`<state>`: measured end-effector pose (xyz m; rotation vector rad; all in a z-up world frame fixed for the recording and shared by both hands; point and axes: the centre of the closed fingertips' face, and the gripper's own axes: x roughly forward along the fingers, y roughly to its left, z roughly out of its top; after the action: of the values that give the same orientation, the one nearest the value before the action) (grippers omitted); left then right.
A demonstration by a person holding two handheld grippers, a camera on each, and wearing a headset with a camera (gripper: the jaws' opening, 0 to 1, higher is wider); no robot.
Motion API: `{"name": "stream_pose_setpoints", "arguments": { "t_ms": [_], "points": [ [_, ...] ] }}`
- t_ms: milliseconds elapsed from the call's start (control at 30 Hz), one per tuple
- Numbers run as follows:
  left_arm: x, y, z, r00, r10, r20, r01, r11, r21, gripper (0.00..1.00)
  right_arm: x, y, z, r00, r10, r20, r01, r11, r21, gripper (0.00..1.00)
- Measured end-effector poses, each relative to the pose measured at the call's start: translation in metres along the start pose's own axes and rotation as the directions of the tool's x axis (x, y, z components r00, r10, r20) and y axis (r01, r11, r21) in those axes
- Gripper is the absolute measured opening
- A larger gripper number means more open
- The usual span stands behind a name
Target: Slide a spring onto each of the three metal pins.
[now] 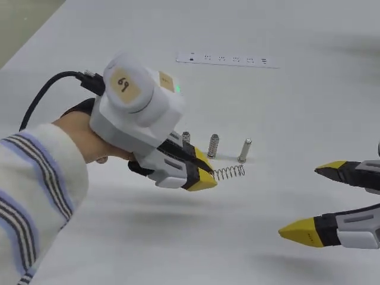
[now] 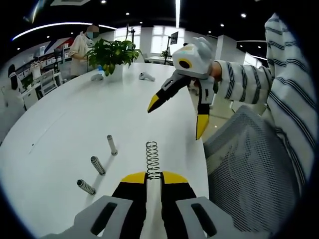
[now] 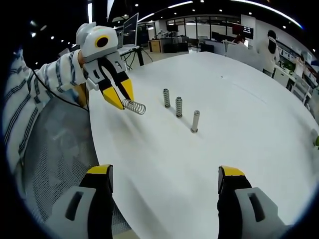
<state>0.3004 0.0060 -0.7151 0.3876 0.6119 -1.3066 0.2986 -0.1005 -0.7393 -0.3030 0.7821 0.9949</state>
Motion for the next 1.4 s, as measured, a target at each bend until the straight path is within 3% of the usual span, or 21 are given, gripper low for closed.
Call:
{"name": "stream_pose_setpoints", "arguments": {
  "t_ms": [400, 600, 933, 1100, 1400],
  "points": [
    [-0.017, 0.000, -0.010, 0.9992, 0.040, -0.010, -0.040, 0.999, -0.015, 0.02, -0.001, 0.001, 0.002, 1.0000, 0.000, 0.003, 0.000, 1.000, -0.008, 0.85],
    [-0.030, -0.003, -0.010, 0.9985, 0.053, -0.011, -0.053, 0.999, 0.014, 0.02, -0.003, 0.003, 0.002, 0.9997, 0.013, 0.021, -0.013, 1.000, -0.006, 0.81],
    [-0.032, -0.004, -0.017, 0.9974, 0.046, -0.055, -0.044, 0.998, 0.038, 0.02, 0.002, 0.008, 0.001, 0.9982, 0.052, 0.031, -0.051, 0.998, -0.025, 0.75],
    [-0.030, -0.004, -0.021, 0.9968, 0.034, -0.072, -0.031, 0.999, 0.039, 0.02, 0.004, 0.014, 0.012, 0.9935, 0.082, 0.078, -0.077, 0.995, -0.062, 0.74],
    [-0.028, -0.006, -0.014, 0.9980, 0.022, -0.060, -0.019, 0.999, 0.044, 0.02, 0.009, 0.031, 0.026, 0.9750, 0.178, 0.134, -0.163, 0.980, -0.115, 0.62]
  ]
}}
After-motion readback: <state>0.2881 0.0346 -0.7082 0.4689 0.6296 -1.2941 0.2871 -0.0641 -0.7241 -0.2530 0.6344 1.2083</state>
